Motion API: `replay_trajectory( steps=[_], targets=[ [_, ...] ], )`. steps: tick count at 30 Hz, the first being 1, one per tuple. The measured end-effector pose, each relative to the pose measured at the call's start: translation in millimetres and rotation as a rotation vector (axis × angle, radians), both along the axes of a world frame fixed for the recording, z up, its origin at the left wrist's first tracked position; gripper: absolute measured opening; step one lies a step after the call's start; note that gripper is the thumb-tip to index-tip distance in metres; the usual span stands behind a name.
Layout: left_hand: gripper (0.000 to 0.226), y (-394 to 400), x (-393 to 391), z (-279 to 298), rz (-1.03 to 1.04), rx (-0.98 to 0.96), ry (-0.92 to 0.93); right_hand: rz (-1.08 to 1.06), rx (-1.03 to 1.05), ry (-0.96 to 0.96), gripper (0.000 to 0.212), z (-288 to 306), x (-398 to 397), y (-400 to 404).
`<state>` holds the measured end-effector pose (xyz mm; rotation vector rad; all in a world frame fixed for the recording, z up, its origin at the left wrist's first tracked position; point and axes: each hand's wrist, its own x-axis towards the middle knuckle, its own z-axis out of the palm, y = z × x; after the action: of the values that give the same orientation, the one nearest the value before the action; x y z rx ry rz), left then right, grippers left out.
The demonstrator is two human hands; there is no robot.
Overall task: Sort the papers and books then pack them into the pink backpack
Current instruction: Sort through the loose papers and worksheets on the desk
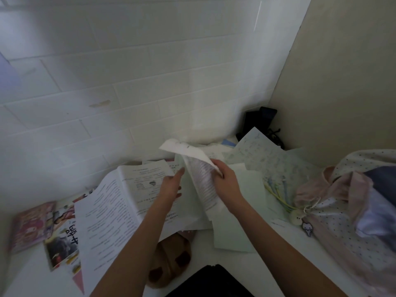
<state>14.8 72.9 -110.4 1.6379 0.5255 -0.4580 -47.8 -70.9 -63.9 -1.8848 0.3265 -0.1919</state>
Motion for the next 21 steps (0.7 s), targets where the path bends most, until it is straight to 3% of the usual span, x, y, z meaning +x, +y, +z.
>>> replay_trajectory(
  steps=[3, 5, 7, 10, 12, 14, 15, 18, 20, 21],
  targets=[
    [0.085, 1.3, -9.4, -5.9, -0.083, -0.201, 0.089, -0.002, 0.477, 0.009, 0.026, 6.9, 4.2, -6.5],
    [0.082, 1.8, -10.9, -3.7, -0.152, -0.37, 0.082, 0.028, 0.802, 0.013, 0.025, 6.2, 5.4, -12.1],
    [0.059, 0.4, -10.6, 0.5, -0.135, -0.505, 0.034, 0.024, 0.687, 0.086, 0.03, 3.9, 4.9, -14.5],
    [0.021, -1.7, -8.3, 7.4, 0.077, -0.378, -0.038, -0.049, 0.238, 0.203, 0.05, -6.4, 2.2, -16.6],
    [0.022, -2.9, -6.6, 11.3, 0.19, -0.246, -0.115, -0.06, -0.124, 0.243, 0.074, -11.1, -3.7, -18.1],
    [0.029, -6.0, -4.5, 18.0, 0.258, -0.103, -0.195, 0.034, -0.53, 0.154, 0.089, -12.4, -8.6, -18.0],
    [0.03, -9.6, -4.0, 22.3, 0.26, -0.038, -0.237, 0.18, -0.565, 0.106, 0.092, -11.4, -8.8, -15.8],
    [0.033, -29.2, -6.9, 36.9, 0.164, 0.118, -0.33, 0.622, -0.209, 0.264, 0.104, -5.0, -14.1, 8.1],
    [0.033, -44.4, -12.9, 44.9, 0.111, 0.165, -0.33, 0.573, -0.084, 0.23, 0.098, -6.0, -13.4, 21.1],
    [0.032, -50.3, -16.8, 46.9, 0.09, 0.163, -0.345, 0.474, -0.079, 0.178, 0.085, -6.6, -13.5, 24.2]
  ],
)
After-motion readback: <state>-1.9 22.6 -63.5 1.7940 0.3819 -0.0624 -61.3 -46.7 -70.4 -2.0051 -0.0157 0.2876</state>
